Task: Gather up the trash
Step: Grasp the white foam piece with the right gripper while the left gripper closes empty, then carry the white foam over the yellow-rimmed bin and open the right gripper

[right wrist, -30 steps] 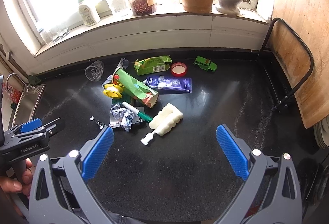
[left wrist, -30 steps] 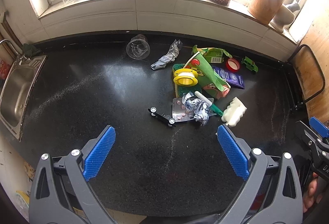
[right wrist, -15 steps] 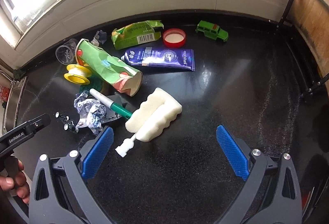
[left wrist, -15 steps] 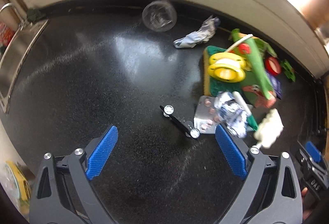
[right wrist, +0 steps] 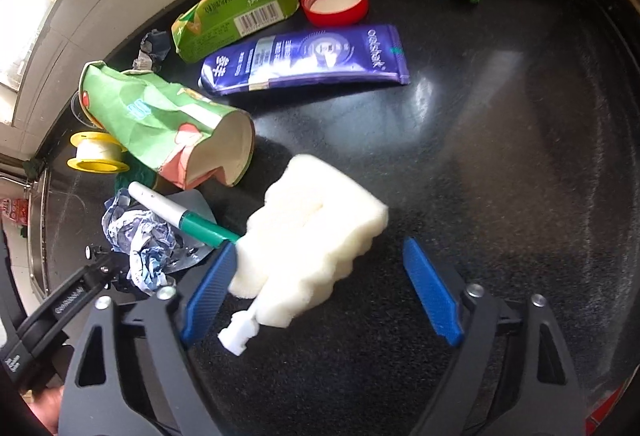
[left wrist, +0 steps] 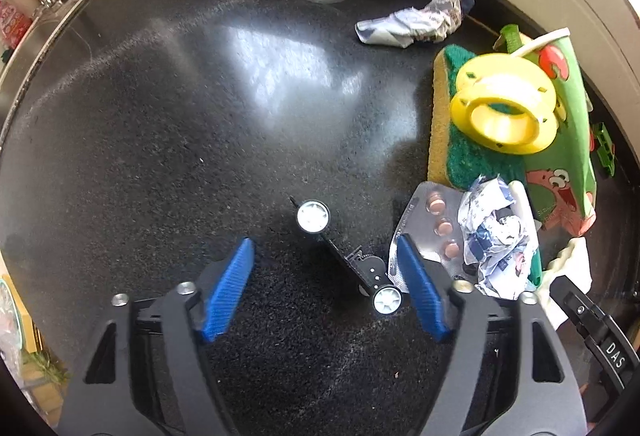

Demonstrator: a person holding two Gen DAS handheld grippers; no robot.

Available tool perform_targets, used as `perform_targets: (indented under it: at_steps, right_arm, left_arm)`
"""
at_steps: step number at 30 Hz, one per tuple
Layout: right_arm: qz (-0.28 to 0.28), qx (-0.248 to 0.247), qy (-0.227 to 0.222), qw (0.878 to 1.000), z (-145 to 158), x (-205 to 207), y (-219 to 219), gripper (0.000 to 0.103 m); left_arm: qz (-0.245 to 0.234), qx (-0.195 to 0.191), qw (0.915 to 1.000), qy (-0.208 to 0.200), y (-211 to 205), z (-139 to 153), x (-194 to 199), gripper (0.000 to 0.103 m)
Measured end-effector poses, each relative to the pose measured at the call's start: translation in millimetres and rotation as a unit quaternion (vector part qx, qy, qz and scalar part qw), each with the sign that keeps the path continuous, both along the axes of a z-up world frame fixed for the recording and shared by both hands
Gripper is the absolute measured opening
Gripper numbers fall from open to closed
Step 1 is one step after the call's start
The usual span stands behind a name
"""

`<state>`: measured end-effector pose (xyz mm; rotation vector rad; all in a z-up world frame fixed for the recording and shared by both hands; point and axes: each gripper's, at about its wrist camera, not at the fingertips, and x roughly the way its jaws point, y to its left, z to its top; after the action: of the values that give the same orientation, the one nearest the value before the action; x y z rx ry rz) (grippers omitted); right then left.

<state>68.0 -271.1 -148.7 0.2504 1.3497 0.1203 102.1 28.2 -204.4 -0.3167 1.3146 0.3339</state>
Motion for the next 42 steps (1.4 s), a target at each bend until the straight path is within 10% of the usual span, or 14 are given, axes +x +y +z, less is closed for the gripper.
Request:
perform_targets:
  at_steps: [6, 29, 36, 42]
  right_arm:
    - [0.025, 0.019, -0.007, 0.999, 4.4, -2.1, 3.6, 0.031]
    - [0.056, -0.053, -0.133, 0.988, 86.8, -33.2, -6.5, 0.026]
    - [0.128, -0.036, -0.167, 0.977, 112.5, -33.6, 54.1, 0.026]
    - [0.274, 0.015, -0.182, 0.944, 131.8, -61.3, 171.6, 0.026]
  left_arm:
    - [-0.005, -0.011, 0.9998, -0.015, -0.7, 6.1, -1.9, 0.016]
    - [-0.114, 0.036, 0.9878, -0.1, -23.4, 85.4, -32.5, 0.015]
    - [-0.061, 0.05, 0.9892, -0.123, 23.0, 107.2, -70.0, 0.015]
    - [0.05, 0.076, 0.9875, -0.128, 102.2, 124.5, -146.3, 0.015]
